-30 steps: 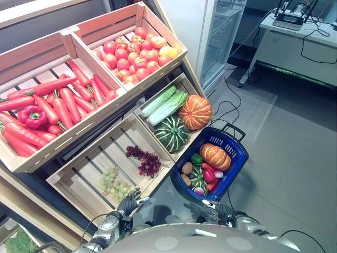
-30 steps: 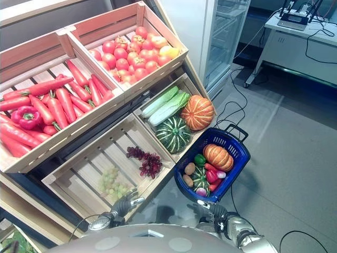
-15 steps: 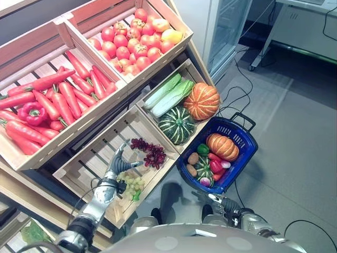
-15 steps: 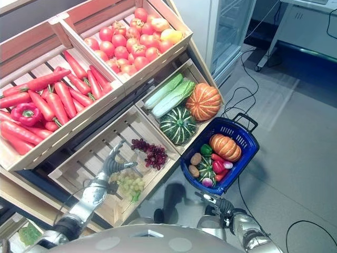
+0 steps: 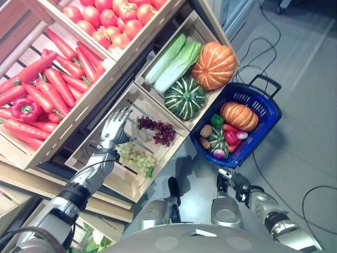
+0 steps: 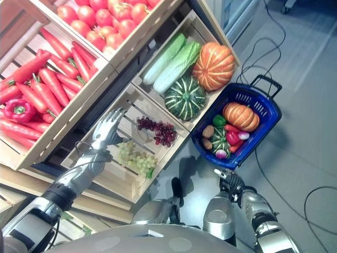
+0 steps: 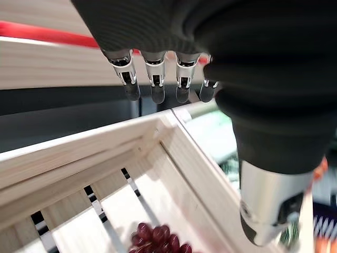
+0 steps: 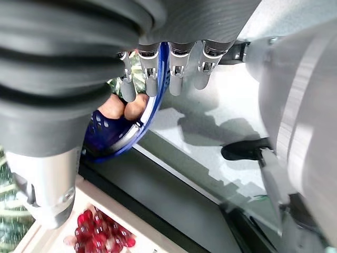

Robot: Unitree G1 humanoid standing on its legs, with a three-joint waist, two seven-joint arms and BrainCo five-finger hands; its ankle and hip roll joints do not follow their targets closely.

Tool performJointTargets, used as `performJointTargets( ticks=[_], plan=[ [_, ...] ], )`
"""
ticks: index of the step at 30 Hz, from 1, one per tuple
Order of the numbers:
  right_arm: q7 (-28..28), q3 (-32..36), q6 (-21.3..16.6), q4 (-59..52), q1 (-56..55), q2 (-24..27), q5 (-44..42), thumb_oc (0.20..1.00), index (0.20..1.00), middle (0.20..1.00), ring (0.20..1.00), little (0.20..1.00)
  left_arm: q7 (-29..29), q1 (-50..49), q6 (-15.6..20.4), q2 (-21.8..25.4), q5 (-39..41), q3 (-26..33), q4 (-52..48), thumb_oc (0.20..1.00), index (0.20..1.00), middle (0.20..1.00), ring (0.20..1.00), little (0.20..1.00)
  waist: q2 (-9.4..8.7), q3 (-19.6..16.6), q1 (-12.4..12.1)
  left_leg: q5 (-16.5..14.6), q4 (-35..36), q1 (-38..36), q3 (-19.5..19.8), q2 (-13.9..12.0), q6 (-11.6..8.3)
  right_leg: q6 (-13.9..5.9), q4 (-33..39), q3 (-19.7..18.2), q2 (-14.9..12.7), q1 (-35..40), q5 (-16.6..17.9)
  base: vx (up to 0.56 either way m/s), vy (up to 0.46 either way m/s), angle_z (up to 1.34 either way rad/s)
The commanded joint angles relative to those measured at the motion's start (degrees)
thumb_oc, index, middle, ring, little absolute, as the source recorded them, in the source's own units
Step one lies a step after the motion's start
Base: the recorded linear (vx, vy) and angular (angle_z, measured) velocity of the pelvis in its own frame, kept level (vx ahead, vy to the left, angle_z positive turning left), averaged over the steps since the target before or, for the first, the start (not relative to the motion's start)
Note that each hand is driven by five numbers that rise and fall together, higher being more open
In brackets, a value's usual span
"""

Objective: Pick up fruits and vegetables into the basket

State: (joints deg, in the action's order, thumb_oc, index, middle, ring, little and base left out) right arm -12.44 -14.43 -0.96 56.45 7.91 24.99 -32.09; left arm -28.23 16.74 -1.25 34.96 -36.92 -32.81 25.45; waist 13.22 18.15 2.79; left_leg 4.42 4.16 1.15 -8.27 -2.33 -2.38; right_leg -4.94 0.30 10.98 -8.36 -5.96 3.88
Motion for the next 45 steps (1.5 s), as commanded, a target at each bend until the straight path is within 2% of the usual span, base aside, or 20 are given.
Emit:
performJointTargets(
  ticks=[1, 4, 6, 9, 11, 18, 20, 22, 23, 27, 32, 39, 45],
  plan=[
    [0.52, -0.97, 0.28, -2.86, 1.0, 0.21, -2.47, 1.0, 1.0, 1.0, 1.0, 1.0, -0.56, 2.53, -4.26, 1.91, -5.67, -1.19, 0.31, 1.0, 1.0, 1.0, 1.0, 1.0, -2.12, 1.09, 1.57, -1.52, -7.96, 5.58, 2.06, 3.59, 0.31, 1.95, -14.55, 0.19, -1.63, -5.47, -7.71, -0.02, 0.036, -0.22],
    [1.0, -1.22, 0.24, -2.6, 3.78, 1.23, -3.52, 1.0, 1.0, 1.0, 1.0, 1.0, 0.52, 4.57, -6.64, 0.55, -7.61, -6.0, 3.18, 1.0, 1.0, 1.0, 1.0, 1.0, -1.48, 2.57, 2.36, -1.21, -8.8, 7.62, 1.39, 3.66, 0.22, 2.15, -15.45, -0.86, -1.34, -7.95, -7.49, -0.04, 0.021, -0.2],
    [1.62, -1.5, -0.02, -2.03, 5.99, 1.37, -4.81, 1.0, 1.0, 1.0, 1.0, 1.0, 0.81, 5.61, -7.64, -0.76, -3.7, -8.2, 5.27, 1.0, 1.0, 1.0, 1.0, 1.0, -1.35, 3.68, 2.68, -1.11, -9.57, 8.92, 1.14, 3.65, 0.24, 2.36, -16.19, -1.37, -1.08, -9.47, -7.4, -0.06, -0.012, -0.11],
    [2.7, -1.64, -0.07, -1.77, 8.06, 1.12, -6.09, 1.0, 1.0, 1.0, 1.0, 1.0, 1.78, 6.43, -8.13, -2.54, -0.28, -9.43, 7.46, 1.0, 1.0, 1.0, 1.0, 1.0, -1.31, 4.54, 2.81, -1.06, -10.34, 10.18, 0.86, 3.61, 0.21, 2.51, -16.89, -1.67, -0.91, -10.77, -7.36, -0.05, -0.014, 0.0],
    [4.46, -1.68, -0.1, -1.76, 10.99, 0.38, -7.94, 1.0, 1.0, 1.0, 1.0, 1.0, 3.42, 6.99, -7.87, -5.51, 5.36, -10.64, 10.91, 1.0, 1.0, 1.0, 1.0, 1.0, -1.46, 5.78, 3.06, -0.92, -11.5, 11.92, 0.58, 3.6, 0.18, 2.68, -17.76, -2.05, -0.64, -12.47, -7.21, -0.06, -0.024, -0.06],
    [7.63, -1.89, 0.29, -2.85, 17.27, -0.82, -11.94, 1.0, 1.0, 1.0, 1.0, 1.0, 2.35, 8.76, -10.26, -10.79, 12.55, -11.63, 18.2, 1.0, 1.0, 1.0, 1.0, 1.0, -2.44, 8.41, 3.5, -1.32, -14.89, 15.97, -0.19, 3.37, 0.1, 3.11, -20.61, -2.84, -0.06, -16.42, -7.5, -0.04, -0.027, -0.05],
    [8.1, -2.04, 0.19, -3.05, 18.04, -1.08, -12.44, 1.0, 1.0, 1.0, 1.0, 1.0, 0.93, 8.99, -10.76, -11.39, 12.33, -11.43, 19.18, 1.0, 1.0, 1.0, 1.0, 1.0, -2.58, 8.77, 3.44, -1.32, -15.37, 16.67, -0.24, 3.29, 0.07, 3.15, -20.99, -2.91, 0.02, -17.03, -7.49, -0.04, -0.046, 0.03],
    [9.12, -3.03, 0.11, -3.92, 20.28, -1.5, -13.99, 1.0, 1.0, 1.0, 1.0, 1.0, -5.63, 10.47, -13.07, -11.65, 9.09, -11.13, 21.38, 1.0, 1.0, 1.0, 1.0, 1.0, -3.25, 9.9, 3.32, -1.18, -16.3, 18.56, -0.44, 3.0, 0.02, 3.28, -21.92, -3.19, 0.44, -18.9, -7.34, -0.06, -0.066, 0.04],
    [9.19, -3.14, 0.08, -3.97, 20.51, -1.52, -14.1, 1.0, 1.0, 1.0, 1.0, 1.0, -6.74, 10.61, -13.31, -11.62, 8.7, -11.05, 21.52, 1.0, 1.0, 1.0, 1.0, 1.0, -3.32, 10.01, 3.3, -1.13, -16.34, 18.76, -0.47, 2.96, 0.01, 3.3, -21.99, -3.25, 0.5, -19.12, -7.3, -0.04, -0.034, 0.05],
    [9.69, -4.1, -0.63, -4.21, 22.35, -1.53, -16.03, 1.0, 1.0, 1.0, 1.0, 1.0, -17.01, 13.2, -13.43, -9.91, 4.51, -8.82, 21.63, 1.0, 1.0, 1.0, 1.0, 1.0, -4.01, 11.09, 2.65, -0.64, -16.77, 21.03, -0.76, 2.44, -0.07, 3.34, -22.78, -3.39, 1.02, -21.48, -6.89, -0.05, -0.049, 0.03],
    [10.12, -4.2, -0.93, -4.56, 23.84, -1.61, -17.07, 1.0, 1.0, 1.0, 1.0, 1.0, -16.63, 15.79, -14.39, -8.71, 1.1, -7.32, 23.47, 1.0, 1.0, 1.0, 1.0, 1.0, -4.61, 11.64, 2.32, -0.05, -17.56, 24.11, -0.81, 2.12, -0.42, 3.16, -23.5, -3.25, 1.24, -24.27, -6.33, -0.05, -0.05, 0.02],
    [10.06, -4.89, -1.44, -5.92, 26.16, -0.94, -18.47, 1.0, 1.0, 1.0, 1.0, 1.0, -16.56, 19.01, -19.44, -8.14, -3.32, -7.03, 27.81, 1.0, 1.0, 1.0, 1.0, 1.0, -5.55, 11.65, 2.52, 0.39, -19.57, 30.55, -1.05, 1.53, -0.79, 3.19, -25.43, -3.96, 2.28, -30.64, -5.79, -0.03, -0.01, -0.01],
    [10.46, -5.29, -2.07, -8.17, 27.82, 0.09, -20.38, 1.0, 1.0, 1.0, 1.0, 1.0, -13.75, 21.89, -20.09, -7.15, -4.28, -7.23, 30.0, 1.0, 1.0, 1.0, 1.0, 1.0, -5.97, 11.65, 2.8, 0.3, -21.81, 35.22, -1.01, 1.25, -0.96, 3.28, -27.12, -4.52, 2.85, -34.88, -5.7, -0.02, -0.002, 0.0]
  ],
)
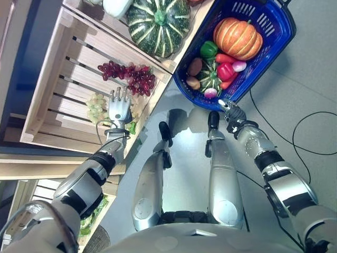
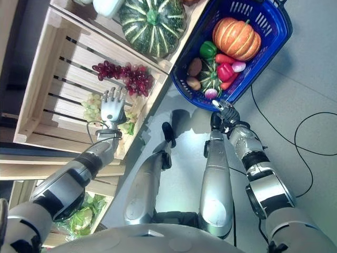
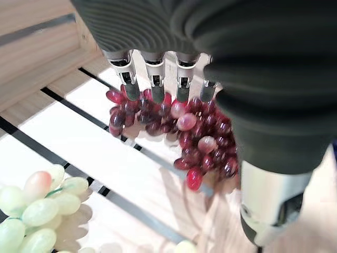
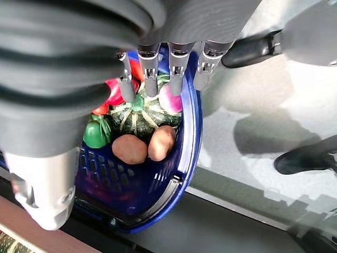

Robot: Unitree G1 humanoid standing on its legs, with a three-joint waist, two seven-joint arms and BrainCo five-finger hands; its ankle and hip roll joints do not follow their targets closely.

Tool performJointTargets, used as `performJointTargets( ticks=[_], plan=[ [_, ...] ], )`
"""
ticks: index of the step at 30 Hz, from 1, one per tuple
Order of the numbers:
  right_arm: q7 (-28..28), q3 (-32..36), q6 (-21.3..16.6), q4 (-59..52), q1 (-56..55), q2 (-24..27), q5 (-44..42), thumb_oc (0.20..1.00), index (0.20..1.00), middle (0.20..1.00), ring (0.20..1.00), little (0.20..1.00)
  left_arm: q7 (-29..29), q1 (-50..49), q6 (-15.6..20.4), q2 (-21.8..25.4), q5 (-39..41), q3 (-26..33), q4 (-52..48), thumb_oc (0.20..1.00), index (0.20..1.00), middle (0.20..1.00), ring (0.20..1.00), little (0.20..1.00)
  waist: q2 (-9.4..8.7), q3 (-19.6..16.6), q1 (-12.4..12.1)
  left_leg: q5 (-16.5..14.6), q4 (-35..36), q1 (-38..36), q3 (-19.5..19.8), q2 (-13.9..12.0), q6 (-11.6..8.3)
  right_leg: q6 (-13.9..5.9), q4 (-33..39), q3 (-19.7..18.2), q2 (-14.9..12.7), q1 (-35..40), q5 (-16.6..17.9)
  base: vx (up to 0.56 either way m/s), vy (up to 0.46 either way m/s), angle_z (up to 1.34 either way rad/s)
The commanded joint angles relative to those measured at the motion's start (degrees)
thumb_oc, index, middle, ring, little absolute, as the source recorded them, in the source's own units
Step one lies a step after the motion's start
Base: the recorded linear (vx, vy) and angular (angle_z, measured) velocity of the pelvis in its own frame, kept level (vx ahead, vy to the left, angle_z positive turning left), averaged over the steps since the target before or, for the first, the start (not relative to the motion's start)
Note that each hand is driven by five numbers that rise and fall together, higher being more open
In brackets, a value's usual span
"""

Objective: Pick up fruits and vegetables into the basket

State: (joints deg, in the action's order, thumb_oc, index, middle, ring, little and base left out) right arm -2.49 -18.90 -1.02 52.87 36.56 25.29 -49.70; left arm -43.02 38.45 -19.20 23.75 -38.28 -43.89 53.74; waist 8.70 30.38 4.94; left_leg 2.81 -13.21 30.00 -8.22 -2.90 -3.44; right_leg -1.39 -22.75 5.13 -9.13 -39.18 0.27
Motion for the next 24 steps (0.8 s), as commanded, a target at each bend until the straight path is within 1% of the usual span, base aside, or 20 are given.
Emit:
performJointTargets(
  ticks=[1, 3, 7, 9, 15, 18, 20, 22, 24],
  plan=[
    [0.37, -0.75, -2.06, -4.79, -0.48, 0.04, -3.02, 1.0, 1.0, 1.0, 1.0, 1.0, 2.37, 0.8, -2.43, 4.24, -2.85, 3.43, 2.17, 1.0, 1.0, 1.0, 1.0, 1.0, -1.52, -0.59, 0.7, 1.89, -4.93, 7.23, -0.98, 1.72, 0.05, -0.31, -4.45, 1.23, 3.67, -2.51, -2.07, 0.0, 0.0, 0.0],
    [0.8, -0.83, -2.6, -5.71, 0.01, 0.05, -3.4, 1.0, 1.0, 1.0, 1.0, 1.0, 5.42, 1.74, -2.98, 4.25, -2.72, 2.88, 3.46, 1.0, 1.0, 1.0, 1.0, 1.0, -1.6, -0.59, 0.87, 1.82, -6.02, 9.24, -0.72, 1.53, -0.01, -0.32, -5.33, 0.8, 3.86, -4.5, -2.07, 0.0, 0.0, 0.0],
    [1.25, -0.88, -3.19, -6.97, 0.78, 0.33, -4.02, 1.0, 1.0, 1.0, 1.0, 1.0, 9.63, 2.4, -5.06, 4.54, -5.12, 2.11, 5.05, 1.0, 1.0, 1.0, 1.0, 1.0, -1.79, -0.59, 0.95, 1.69, -7.08, 11.65, -0.31, 1.31, 0.01, -0.37, -6.1, 0.44, 4.08, -6.91, -2.02, 0.0, 0.0, 0.0],
    [1.35, -0.97, -3.77, -7.32, 1.58, 0.53, -4.64, 1.0, 1.0, 1.0, 1.0, 1.0, 12.41, 2.61, -6.59, 4.45, -5.64, 1.69, 6.26, 1.0, 1.0, 1.0, 1.0, 1.0, -1.88, -0.59, 0.95, 1.79, -7.37, 12.97, -0.1, 1.22, -0.02, -0.42, -6.17, 0.34, 4.25, -8.12, -1.84, -0.02, -0.008, -0.01],
    [1.95, -1.03, -4.69, -8.43, 3.06, 1.24, -6.19, 1.0, 1.0, 1.0, 1.0, 1.0, 13.53, 2.87, -7.03, 4.58, -5.22, 1.59, 8.5, 1.0, 1.0, 1.0, 1.0, 1.0, -2.21, -0.59, 0.91, 1.8, -8.47, 15.77, 0.61, 1.13, -0.05, -0.41, -6.89, 0.13, 4.52, -10.57, -1.69, -0.01, -0.006, -0.01],
    [2.04, -0.84, -5.03, -8.44, 3.79, 1.38, -6.76, 1.0, 1.0, 1.0, 1.0, 1.0, 16.15, 3.2, -7.76, 4.59, -5.53, 1.52, 9.42, 1.0, 1.0, 1.0, 1.0, 1.0, -2.28, -0.59, 0.87, 1.89, -8.48, 16.63, 0.76, 1.08, -0.1, -0.42, -6.75, 0.18, 4.54, -11.29, -1.55, -0.02, -0.009, 0.01],
    [2.21, -0.63, -5.19, -8.33, 4.14, 1.29, -7.56, 1.0, 1.0, 1.0, 1.0, 1.0, 19.58, 2.97, -9.01, 4.13, -6.05, 1.28, 10.39, 1.0, 1.0, 1.0, 1.0, 1.0, -2.37, -0.59, 0.8, 1.86, -8.45, 17.01, 1.14, 1.14, -0.1, -0.45, -6.69, 0.25, 4.51, -11.59, -1.47, 0.0, 0.0, 0.0],
    [1.87, -0.43, -5.48, -8.03, 4.13, 1.24, -7.68, 1.0, 1.0, 1.0, 1.0, 1.0, 20.53, 2.64, -9.6, 3.76, -6.18, 1.26, 10.76, 1.0, 1.0, 1.0, 1.0, 1.0, -2.4, -0.59, 0.72, 1.83, -8.43, 17.05, 1.34, 1.22, -0.1, -0.49, -6.63, 0.33, 4.48, -11.55, -1.47, 0.0, 0.0, 0.0],
    [1.83, -0.41, -5.67, -7.96, 4.57, 1.23, -7.91, 1.0, 1.0, 1.0, 1.0, 1.0, 20.86, 2.33, -11.03, 3.13, -7.83, 1.44, 11.34, 1.0, 1.0, 1.0, 1.0, 1.0, -2.54, -0.59, 0.61, 1.88, -8.44, 17.28, 1.4, 1.26, -0.16, -0.53, -6.29, 0.46, 4.38, -11.58, -1.32, 0.0, 0.0, 0.0]
  ],
)
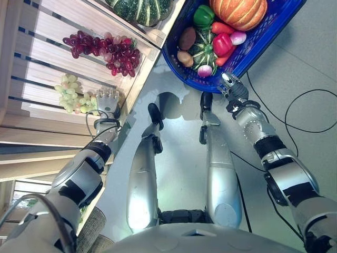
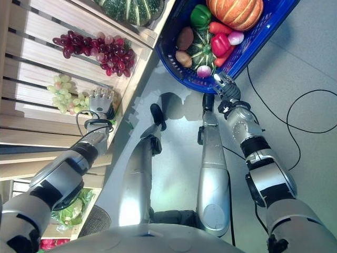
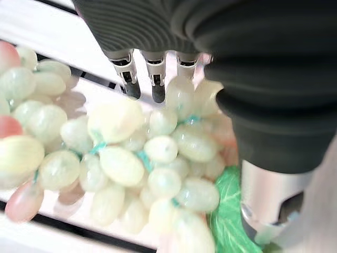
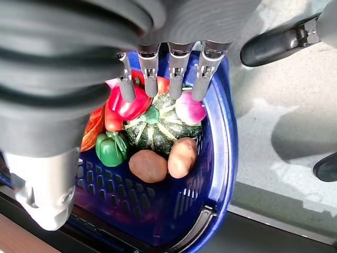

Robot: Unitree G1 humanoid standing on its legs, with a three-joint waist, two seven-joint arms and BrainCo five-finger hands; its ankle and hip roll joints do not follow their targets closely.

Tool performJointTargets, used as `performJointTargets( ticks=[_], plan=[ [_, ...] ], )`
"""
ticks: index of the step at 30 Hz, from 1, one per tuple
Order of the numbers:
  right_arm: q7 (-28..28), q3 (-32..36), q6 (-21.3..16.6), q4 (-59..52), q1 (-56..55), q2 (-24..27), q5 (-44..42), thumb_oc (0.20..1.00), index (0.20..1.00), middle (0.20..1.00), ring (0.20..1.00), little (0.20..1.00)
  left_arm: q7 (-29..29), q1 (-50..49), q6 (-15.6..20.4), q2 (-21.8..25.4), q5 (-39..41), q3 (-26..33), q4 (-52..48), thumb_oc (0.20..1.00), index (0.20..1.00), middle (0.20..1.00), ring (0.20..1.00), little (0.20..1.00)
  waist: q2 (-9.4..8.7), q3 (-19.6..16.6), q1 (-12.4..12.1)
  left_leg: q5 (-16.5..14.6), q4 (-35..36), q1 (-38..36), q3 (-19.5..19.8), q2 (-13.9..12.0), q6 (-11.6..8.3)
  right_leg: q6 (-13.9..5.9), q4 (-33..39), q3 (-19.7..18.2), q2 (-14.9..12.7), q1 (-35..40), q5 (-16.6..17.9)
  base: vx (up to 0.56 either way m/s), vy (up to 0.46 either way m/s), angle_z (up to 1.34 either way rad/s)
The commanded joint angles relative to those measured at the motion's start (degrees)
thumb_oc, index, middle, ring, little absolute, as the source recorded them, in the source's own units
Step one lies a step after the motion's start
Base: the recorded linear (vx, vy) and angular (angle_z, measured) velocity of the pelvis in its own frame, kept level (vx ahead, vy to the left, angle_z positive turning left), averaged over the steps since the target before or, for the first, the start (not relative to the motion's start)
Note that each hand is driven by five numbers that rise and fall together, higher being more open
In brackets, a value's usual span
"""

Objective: Pick up fruits and vegetables into the basket

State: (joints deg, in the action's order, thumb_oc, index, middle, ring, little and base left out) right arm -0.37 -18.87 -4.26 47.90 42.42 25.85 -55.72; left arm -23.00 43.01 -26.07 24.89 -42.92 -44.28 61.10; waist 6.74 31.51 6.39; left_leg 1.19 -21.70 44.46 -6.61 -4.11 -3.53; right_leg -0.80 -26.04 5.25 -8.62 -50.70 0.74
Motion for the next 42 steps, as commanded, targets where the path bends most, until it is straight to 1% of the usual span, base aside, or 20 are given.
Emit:
performJointTargets(
  ticks=[1, 4, 7, 12, 13, 16, 18, 19, 20, 21, 22, 25, 31, 35, 36, 37, 38, 39, 40, 42],
  plan=[
    [-0.36, -0.43, -2.52, -2.93, -1.25, 0.61, -1.95, 1.0, 1.0, 1.0, 1.0, 1.0, 0.77, -2.2, -4.4, 1.86, -3.67, 1.96, 4.25, 1.0, 1.0, 1.0, 1.0, 1.0, -0.66, -1.71, -0.84, 3.54, 0.07, 2.89, -0.2, 2.47, -0.04, -1.12, -2.94, 0.42, 3.88, -0.09, -1.74, 0.0, 0.0, 0.0],
    [-0.75, -0.3, -2.93, -2.75, -0.78, 0.82, -2.48, 1.0, 1.0, 1.0, 1.0, 1.0, -0.55, -2.28, -6.75, 1.86, -8.15, 2.43, 5.65, 1.0, 1.0, 1.0, 1.0, 1.0, -0.92, -1.71, -0.97, 3.67, -0.1, 3.56, 0.03, 2.41, -0.03, -1.16, -2.99, 0.65, 3.72, -0.65, -1.51, 0.0, 0.0, 0.0],
    [-0.7, -0.33, -3.42, -3.12, -0.03, 1.1, -2.81, 1.0, 1.0, 1.0, 1.0, 1.0, 0.47, -2.0, -9.77, 2.2, -13.78, 2.75, 6.56, 1.0, 1.0, 1.0, 1.0, 1.0, -1.12, -1.71, -1.07, 3.77, -0.5, 4.7, 0.14, 2.35, -0.08, -1.15, -3.18, 0.76, 3.67, -1.63, -1.36, -0.01, -0.001, 0.01],
    [-0.24, -0.3, -3.89, -3.95, 0.75, 1.83, -3.58, 1.0, 1.0, 1.0, 1.0, 1.0, 5.26, -1.84, -13.82, 2.97, -22.57, 3.62, 7.26, 1.0, 1.0, 1.0, 1.0, 1.0, -1.28, -1.71, -1.14, 3.8, -0.9, 6.26, 0.4, 2.27, -0.08, -1.14, -3.48, 0.82, 3.66, -3.02, -1.28, -0.01, 0.0, 0.0],
    [-0.01, -0.3, -4.12, -4.22, 0.85, 1.89, -3.83, 1.0, 1.0, 1.0, 1.0, 1.0, 7.15, -1.82, -14.9, 3.18, -24.84, 3.95, 7.25, 1.0, 1.0, 1.0, 1.0, 1.0, -1.29, -1.71, -1.15, 3.78, -1.04, 6.71, 0.44, 2.24, -0.06, -1.14, -3.64, 0.81, 3.64, -3.47, -1.27, 0.0, 0.0, 0.0],
    [0.56, -0.1, -5.2, -5.36, 0.6, 2.0, -4.61, 1.0, 1.0, 1.0, 1.0, 1.0, 9.76, -2.14, -17.47, 3.62, -29.65, 5.1, 7.13, 1.0, 1.0, 1.0, 1.0, 1.0, -1.48, -1.71, -1.25, 3.73, -1.57, 8.18, 0.78, 2.2, 0.02, -1.12, -4.01, 0.67, 3.61, -4.71, -1.17, 0.0, 0.0, 0.0],
    [1.0, -0.07, -5.84, -6.03, 0.54, 2.11, -5.08, 1.0, 1.0, 1.0, 1.0, 1.0, 10.55, -2.2, -18.15, 4.07, -32.12, 5.86, 7.17, 1.0, 1.0, 1.0, 1.0, 1.0, -1.6, -1.71, -1.28, 3.62, -2.04, 9.07, 1.0, 2.23, 0.07, -1.1, -4.51, 0.65, 3.6, -5.57, -1.21, 0.02, 0.002, 0.01],
    [1.05, -0.03, -5.95, -6.21, 0.15, 2.1, -5.2, 1.0, 1.0, 1.0, 1.0, 1.0, 11.27, -2.58, -18.49, 4.06, -33.92, 5.92, 7.24, 1.0, 1.0, 1.0, 1.0, 1.0, -1.66, -1.71, -1.21, 1.92, -2.64, 8.27, 1.4, 2.34, -0.35, -1.55, -5.26, 0.28, 3.65, -4.81, -2.89, 0.0, 0.0, 0.0],
    [1.2, 0.22, -6.16, -6.63, 0.38, 2.24, -5.39, 1.0, 1.0, 1.0, 1.0, 1.0, 12.71, -2.33, -18.81, 4.4, -36.63, 6.46, 6.87, 1.0, 1.0, 1.0, 1.0, 1.0, -1.69, -1.71, -1.29, 3.53, -2.36, 9.76, 1.14, 2.26, 0.12, -1.07, -4.76, 0.6, 3.64, -6.18, -1.22, 0.05, -0.001, 0.01],
    [1.18, 0.3, -6.56, -6.89, -0.26, 2.31, -5.99, 1.0, 1.0, 1.0, 1.0, 1.0, 13.44, -2.74, -18.98, 4.68, -37.58, 6.78, 6.75, 1.0, 1.0, 1.0, 1.0, 1.0, -1.79, -1.71, -1.25, 1.67, -3.19, 9.11, 1.59, 2.41, -0.25, -1.5, -5.62, 0.25, 3.63, -5.5, -3.02, 0.0, 0.0, 0.0],
    [1.22, 0.43, -6.78, -7.24, -0.48, 2.37, -6.48, 1.0, 1.0, 1.0, 1.0, 1.0, 13.62, -2.9, -19.11, 4.92, -38.07, 6.96, 6.63, 1.0, 1.0, 1.0, 1.0, 1.0, -1.81, -1.71, -1.24, 1.59, -3.48, 9.59, 1.68, 2.44, -0.22, -1.48, -5.73, 0.18, 3.63, -5.89, -2.99, 0.06, -0.007, -0.01],
    [1.06, 1.06, -7.53, -7.73, -1.29, 2.5, -7.37, 1.0, 1.0, 1.0, 1.0, 1.0, 15.41, -3.54, -18.82, 5.4, -37.72, 7.06, 5.79, 1.0, 1.0, 1.0, 1.0, 1.0, -1.78, -1.71, -1.32, 1.34, -3.98, 10.4, 2.09, 2.52, -0.12, -1.52, -6.03, 0.02, 3.54, -6.65, -2.88, 0.0, 0.0, 0.0],
    [0.75, 1.83, -8.13, -8.82, -2.13, 2.58, -8.81, 1.0, 1.0, 1.0, 1.0, 1.0, 22.77, -4.23, -18.2, 5.44, -37.6, 6.55, 4.38, 1.0, 1.0, 1.0, 1.0, 1.0, -1.92, -1.71, -1.57, 1.13, -3.87, 10.69, 2.58, 2.81, 0.04, -1.72, -5.53, 0.18, 3.37, -6.76, -2.62, 0.0, 0.0, 0.0],
    [0.93, 1.94, -8.2, -9.26, -2.23, 2.59, -8.95, 1.0, 1.0, 1.0, 1.0, 1.0, 26.03, -4.85, -18.37, 4.98, -38.29, 6.21, 4.3, 1.0, 1.0, 1.0, 1.0, 1.0, -1.91, -1.71, -1.59, 1.12, -3.82, 10.56, 2.58, 2.9, 0.01, -1.8, -5.07, 0.25, 3.29, -6.56, -2.36, 0.0, 0.0, 0.0],
    [1.04, 1.98, -8.27, -9.48, -2.31, 2.69, -9.19, 1.0, 1.0, 1.0, 1.0, 1.0, 26.25, -5.27, -18.32, 4.8, -38.48, 6.21, 4.32, 1.0, 1.0, 1.0, 1.0, 1.0, -1.92, -1.71, -1.62, 1.09, -3.68, 10.36, 2.57, 2.93, -0.03, -1.83, -4.81, 0.31, 3.24, -6.38, -2.27, 0.0, 0.0, 0.0],
    [0.97, 2.03, -8.3, -9.71, -2.41, 2.89, -9.47, 1.0, 1.0, 1.0, 1.0, 1.0, 24.82, -5.7, -18.41, 4.68, -38.1, 6.25, 4.22, 1.0, 1.0, 1.0, 1.0, 1.0, -1.91, -1.71, -1.6, 1.08, -3.57, 10.2, 2.52, 2.95, -0.08, -1.86, -4.56, 0.37, 3.2, -6.22, -2.19, 0.0, 0.0, 0.0],
    [1.04, 2.01, -8.36, -9.82, -2.42, 2.9, -9.48, 1.0, 1.0, 1.0, 1.0, 1.0, 24.07, -5.79, -18.4, 4.58, -37.65, 6.12, 4.11, 0.849, 0.849, 0.849, 0.849, 0.849, -1.89, -1.71, -1.59, 1.11, -3.52, 10.1, 2.47, 2.97, -0.1, -1.87, -4.5, 0.42, 3.18, -6.11, -2.18, 0.0, 0.0, 0.0],
    [1.23, 1.96, -8.52, -10.05, -2.59, 2.93, -9.51, 1.0, 1.0, 1.0, 1.0, 1.0, 23.11, -5.95, -17.91, 4.5, -37.13, 6.05, 4.05, 0.297, 0.297, 0.297, 0.297, 0.297, -1.88, -1.71, -1.59, 1.05, -3.59, 10.08, 2.47, 3.01, -0.06, -1.84, -4.63, 0.42, 3.16, -6.18, -2.23, 0.0, 0.0, 0.0],
    [1.28, 1.96, -8.59, -10.14, -2.69, 2.95, -9.5, 1.0, 1.0, 1.0, 1.0, 1.0, 22.5, -6.05, -17.89, 4.52, -36.7, 6.02, 4.03, 0.2, 0.2, 0.2, 0.2, 0.2, -1.88, -1.71, -1.6, 1.01, -3.6, 10.04, 2.47, 3.02, -0.06, -1.84, -4.62, 0.42, 3.14, -6.14, -2.24, 0.0, 0.0, 0.0],
    [1.79, 2.09, -8.64, -10.6, -2.9, 3.02, -9.16, 1.0, 1.0, 1.0, 1.0, 1.0, 20.83, -6.34, -17.14, 4.57, -35.84, 5.95, 3.91, 0.2, 0.2, 0.2, 0.2, 0.2, -1.75, -1.71, -1.59, 1.04, -3.52, 9.85, 2.36, 3.08, -0.07, -1.81, -4.51, 0.39, 3.13, -6.04, -2.22, 0.0, 0.0, 0.0]
  ],
)
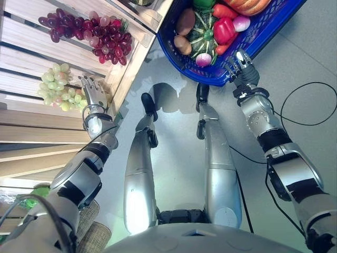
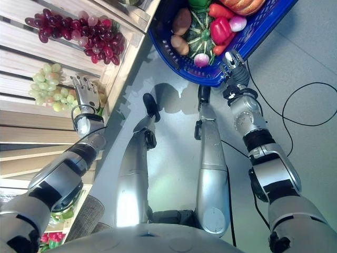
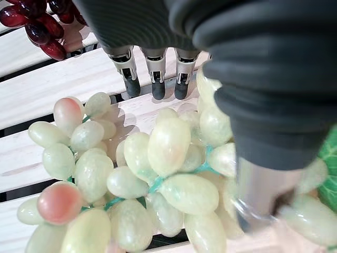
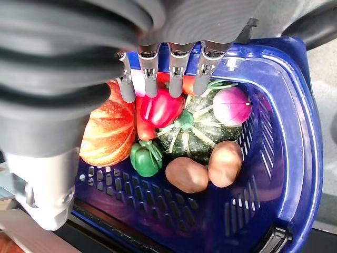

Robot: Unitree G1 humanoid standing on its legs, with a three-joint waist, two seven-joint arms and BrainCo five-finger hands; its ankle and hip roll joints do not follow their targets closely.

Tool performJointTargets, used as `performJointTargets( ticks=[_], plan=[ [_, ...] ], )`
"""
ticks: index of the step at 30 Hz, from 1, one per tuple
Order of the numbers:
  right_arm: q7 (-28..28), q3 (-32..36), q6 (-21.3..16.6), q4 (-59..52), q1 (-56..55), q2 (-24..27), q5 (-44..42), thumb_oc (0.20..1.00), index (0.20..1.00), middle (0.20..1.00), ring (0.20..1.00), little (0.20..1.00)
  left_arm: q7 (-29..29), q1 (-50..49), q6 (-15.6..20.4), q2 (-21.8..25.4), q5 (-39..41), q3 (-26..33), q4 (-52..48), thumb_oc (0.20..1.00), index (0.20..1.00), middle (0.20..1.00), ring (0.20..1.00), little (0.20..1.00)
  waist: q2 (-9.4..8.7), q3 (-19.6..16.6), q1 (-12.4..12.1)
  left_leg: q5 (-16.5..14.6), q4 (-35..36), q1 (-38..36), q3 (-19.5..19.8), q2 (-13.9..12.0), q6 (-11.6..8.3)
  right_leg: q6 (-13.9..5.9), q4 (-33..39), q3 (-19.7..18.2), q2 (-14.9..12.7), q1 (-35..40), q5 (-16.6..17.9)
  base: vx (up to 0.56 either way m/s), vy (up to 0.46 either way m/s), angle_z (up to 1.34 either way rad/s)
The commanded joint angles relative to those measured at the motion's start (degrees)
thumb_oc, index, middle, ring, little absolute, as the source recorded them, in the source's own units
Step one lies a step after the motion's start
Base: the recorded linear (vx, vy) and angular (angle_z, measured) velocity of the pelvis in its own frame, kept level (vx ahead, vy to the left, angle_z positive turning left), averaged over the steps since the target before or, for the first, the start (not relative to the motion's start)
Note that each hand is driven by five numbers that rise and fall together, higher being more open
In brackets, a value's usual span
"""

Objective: Pick up fruits and vegetables into the basket

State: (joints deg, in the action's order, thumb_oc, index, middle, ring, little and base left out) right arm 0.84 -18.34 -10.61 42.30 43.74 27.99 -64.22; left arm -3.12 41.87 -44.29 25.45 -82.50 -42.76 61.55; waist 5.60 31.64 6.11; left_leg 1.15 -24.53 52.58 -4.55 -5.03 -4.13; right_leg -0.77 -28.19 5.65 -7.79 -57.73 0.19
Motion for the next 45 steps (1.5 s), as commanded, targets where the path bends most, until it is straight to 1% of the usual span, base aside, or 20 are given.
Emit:
performJointTargets(
  ticks=[1, 14, 19, 20, 22, 23, 24, 27, 28, 29, 30, 31, 34, 36, 37, 38, 40, 42, 43, 45],
  plan=[
    [0.66, 1.58, -2.35, -5.1, -4.31, 0.92, -0.63, 1.0, 1.0, 1.0, 1.0, 1.0, 1.14, -5.25, 1.23, 4.06, 3.78, 4.39, 3.31, 0.2, 0.2, 0.2, 0.2, 0.2, -0.6, -1.84, -1.32, 1.06, -0.61, 1.61, 0.25, 4.03, 0.52, -1.84, -2.25, 0.03, 2.27, 1.09, -1.67, 0.0, 0.0, 0.0],
    [0.9, 1.88, -3.34, -5.35, -5.34, 1.29, -1.06, 1.0, 1.0, 1.0, 1.0, 1.0, -7.17, -5.02, 2.22, 5.15, 8.94, 4.62, 3.35, 0.2, 0.2, 0.2, 0.2, 0.2, -0.9, -1.84, -1.4, 1.12, 0.4, -0.51, -0.37, 3.93, 0.83, -1.8, -1.6, 0.57, 2.02, 3.1, -1.8, 0.0, 0.008, 0.01],
    [0.9, 1.95, -3.87, -5.97, -5.77, 1.53, -0.83, 1.0, 1.0, 1.0, 1.0, 1.0, -13.21, -4.83, 2.9, 6.01, 16.02, 4.68, 2.62, 0.2, 0.2, 0.2, 0.2, 0.2, -0.95, -1.84, -1.51, 1.09, 0.61, -1.58, -0.49, 4.01, 0.87, -1.78, -1.49, 0.73, 1.96, 4.09, -1.83, 0.0, 0.003, 0.01],
    [0.83, 2.23, -3.59, -6.67, -6.22, 1.83, -0.38, 1.0, 1.0, 1.0, 1.0, 1.0, -17.03, -4.56, 3.31, 6.55, 21.92, 5.05, 1.59, 0.2, 0.2, 0.2, 0.2, 0.2, -1.04, -1.84, -1.51, 1.09, 0.73, -2.39, -0.61, 4.04, 0.93, -1.75, -1.44, 0.84, 1.92, 4.87, -1.93, 0.0, 0.0, 0.0],
    [0.8, 2.41, -3.51, -7.34, -6.49, 2.08, 0.33, 1.0, 1.0, 1.0, 1.0, 1.0, -21.61, -4.21, 4.49, 7.12, 27.91, 5.51, 0.36, 0.2, 0.2, 0.2, 0.2, 0.2, -1.02, -1.84, -1.64, 1.11, 0.96, -3.24, -0.73, 4.08, 0.92, -1.7, -1.28, 0.95, 1.89, 5.75, -2.07, 0.01, 0.02, 0.0],
    [0.76, 2.42, -3.58, -7.45, -6.56, 2.16, 0.7, 1.0, 1.0, 1.0, 1.0, 1.0, -22.45, -4.15, 4.57, 7.27, 28.94, 5.58, 0.25, 0.2, 0.2, 0.2, 0.2, 0.2, -1.02, -1.84, -1.66, 1.11, 0.95, -3.37, -0.73, 4.08, 0.93, -1.7, -1.3, 0.96, 1.88, 5.88, -2.1, 0.03, 0.034, -0.02],
    [0.82, 2.56, -3.46, -8.53, -6.96, 2.39, 2.67, 1.0, 1.0, 1.0, 1.0, 1.0, -26.52, -3.73, 6.53, 8.11, 32.96, 6.4, -1.07, 0.2, 0.2, 0.2, 0.2, 0.2, -0.98, -1.84, -1.72, 1.11, 0.93, -3.89, -0.81, 4.11, 0.91, -1.68, -1.29, 0.91, 1.88, 6.41, -2.17, 0.03, 0.033, -0.02],
    [1.2, 2.42, -3.51, -10.05, -7.56, 2.72, 5.17, 1.0, 1.0, 1.0, 1.0, 1.0, -31.13, -3.32, 8.97, 9.14, 36.91, 7.34, -2.79, 0.2, 0.2, 0.2, 0.2, 0.2, -1.01, -1.84, -1.84, 1.16, 1.15, -4.68, -0.88, 4.17, 0.92, -1.68, -1.06, 0.97, 1.84, 7.18, -2.21, 0.01, 0.011, -0.01],
    [1.54, 2.3, -3.5, -11.29, -7.86, 3.13, 6.96, 1.0, 1.0, 1.0, 1.0, 1.0, -33.78, -2.87, 10.92, 10.01, 39.51, 8.0, -3.97, 0.2, 0.2, 0.2, 0.2, 0.2, -1.0, -1.84, -1.89, 1.32, 1.48, -5.2, -0.94, 4.2, 0.93, -1.69, -0.82, 1.06, 1.82, 7.64, -2.13, 0.02, 0.036, -0.01],
    [1.62, 2.15, -3.59, -13.28, -8.48, 3.68, 9.09, 1.0, 1.0, 1.0, 1.0, 1.0, -38.09, -2.1, 15.42, 11.44, 45.38, 9.18, -6.08, 0.2, 0.2, 0.2, 0.2, 0.2, -1.02, -1.84, -1.96, 1.33, 1.71, -5.94, -1.05, 4.23, 0.96, -1.69, -0.74, 1.16, 1.8, 8.31, -2.26, -0.04, 0.046, -0.01],
    [1.82, 2.35, -3.46, -15.05, -8.93, 3.84, 10.68, 1.0, 1.0, 1.0, 1.0, 1.0, -39.63, -1.36, 18.32, 12.62, 48.45, 10.61, -7.74, 0.2, 0.2, 0.2, 0.2, 0.2, -1.04, -1.84, -2.05, 2.97, 2.18, -5.33, -1.42, 4.18, 1.35, -1.19, -0.17, 1.54, 1.77, 7.79, -0.71, -0.03, 0.041, -0.01],
    [1.87, 2.43, -3.5, -16.02, -9.42, 3.92, 11.61, 1.0, 1.0, 1.0, 1.0, 1.0, -40.77, -1.21, 20.91, 13.23, 51.95, 11.49, -8.64, 0.2, 0.2, 0.2, 0.2, 0.2, -1.07, -1.84, -2.08, 2.94, 2.17, -5.65, -1.46, 4.2, 1.34, -1.17, -0.24, 1.54, 1.79, 8.1, -0.81, -0.03, 0.03, 0.01],
    [1.9, 2.75, -3.3, -19.35, -10.92, 4.22, 15.14, 1.0, 1.0, 1.0, 1.0, 1.0, -41.08, -0.89, 29.2, 14.64, 64.94, 15.38, -12.29, 0.2, 0.2, 0.2, 0.2, 0.2, -1.07, -1.84, -2.14, 2.84, 2.05, -6.5, -1.54, 4.26, 1.36, -1.11, -0.57, 1.42, 1.88, 8.87, -1.13, 0.03, 0.027, 0.02],
    [2.1, 3.08, -2.83, -21.17, -11.65, 4.25, 16.65, 1.0, 1.0, 1.0, 1.0, 1.0, -40.78, -0.66, 30.92, 15.0, 66.84, 17.99, -14.44, 0.2, 0.2, 0.2, 0.2, 0.2, -1.09, -1.84, -2.17, 2.75, 2.02, -7.06, -1.58, 4.33, 1.41, -1.08, -0.79, 1.4, 1.9, 9.37, -1.41, 0.04, 0.031, 0.0],
    [1.92, 3.4, -2.35, -22.84, -12.06, 4.13, 18.61, 1.0, 1.0, 1.0, 1.0, 1.0, -41.83, -0.19, 33.71, 15.78, 68.83, 20.05, -16.18, 0.2, 0.2, 0.2, 0.2, 0.2, -1.16, -1.84, -2.14, 2.6, 1.94, -7.6, -1.7, 4.29, 1.41, -1.08, -0.93, 1.35, 1.91, 9.89, -1.64, 0.04, 0.034, -0.02],
    [1.9, 3.62, -2.21, -24.04, -12.48, 4.1, 19.59, 1.0, 1.0, 1.0, 1.0, 1.0, -41.67, -0.01, 34.75, 16.22, 70.22, 21.46, -17.73, 0.2, 0.2, 0.2, 0.2, 0.2, -1.26, -1.84, -2.16, 2.55, 1.94, -7.91, -1.79, 4.23, 1.46, -1.05, -0.98, 1.37, 1.95, 10.2, -1.77, 0.03, 0.025, -0.01],
    [2.12, 3.8, -1.88, -25.86, -13.05, 3.88, 20.76, 1.0, 1.0, 1.0, 1.0, 1.0, -41.57, -0.06, 35.09, 16.5, 71.08, 22.9, -19.97, 0.2, 0.2, 0.2, 0.2, 0.2, -1.43, -1.84, -2.15, 2.49, 2.03, -8.27, -1.83, 4.19, 1.48, -1.04, -0.98, 1.33, 2.11, 10.58, -1.93, 0.0, 0.0, 0.0],
    [2.02, 4.08, -2.49, -28.82, -14.26, 2.98, 23.19, 1.0, 1.0, 1.0, 1.0, 1.0, -42.31, -0.58, 38.21, 16.8, 74.22, 25.15, -23.71, 0.2, 0.2, 0.2, 0.2, 0.2, -1.93, -1.84, -2.31, 2.35, 2.17, -8.75, -1.76, 4.11, 1.58, -1.05, -0.8, 1.49, 2.26, 11.29, -2.06, 0.01, -0.039, 0.02],
    [2.02, 4.08, -2.49, -28.82, -14.26, 2.98, 23.19, 1.0, 1.0, 1.0, 1.0, 1.0, -42.31, -0.58, 38.21, 16.8, 74.22, 25.15, -23.71, 0.2, 0.2, 0.2, 0.2, 0.2, -1.93, -1.84, -2.31, 2.35, 2.17, -8.75, -1.76, 4.11, 1.58, -1.05, -0.8, 1.49, 2.26, 11.29, -2.06, 0.01, -0.066, 0.02],
    [2.77, 4.02, -2.49, -32.04, -15.2, 2.11, 26.62, 1.0, 1.0, 1.0, 1.0, 1.0, -41.49, -2.04, 43.28, 16.04, 79.12, 28.45, -28.25, 0.2, 0.2, 0.2, 0.2, 0.2, -2.52, -1.84, -2.57, 2.15, 2.35, -9.35, -1.61, 4.09, 1.78, -1.03, -0.65, 1.72, 2.48, 12.09, -2.25, 0.02, -0.058, 0.02]
  ],
)
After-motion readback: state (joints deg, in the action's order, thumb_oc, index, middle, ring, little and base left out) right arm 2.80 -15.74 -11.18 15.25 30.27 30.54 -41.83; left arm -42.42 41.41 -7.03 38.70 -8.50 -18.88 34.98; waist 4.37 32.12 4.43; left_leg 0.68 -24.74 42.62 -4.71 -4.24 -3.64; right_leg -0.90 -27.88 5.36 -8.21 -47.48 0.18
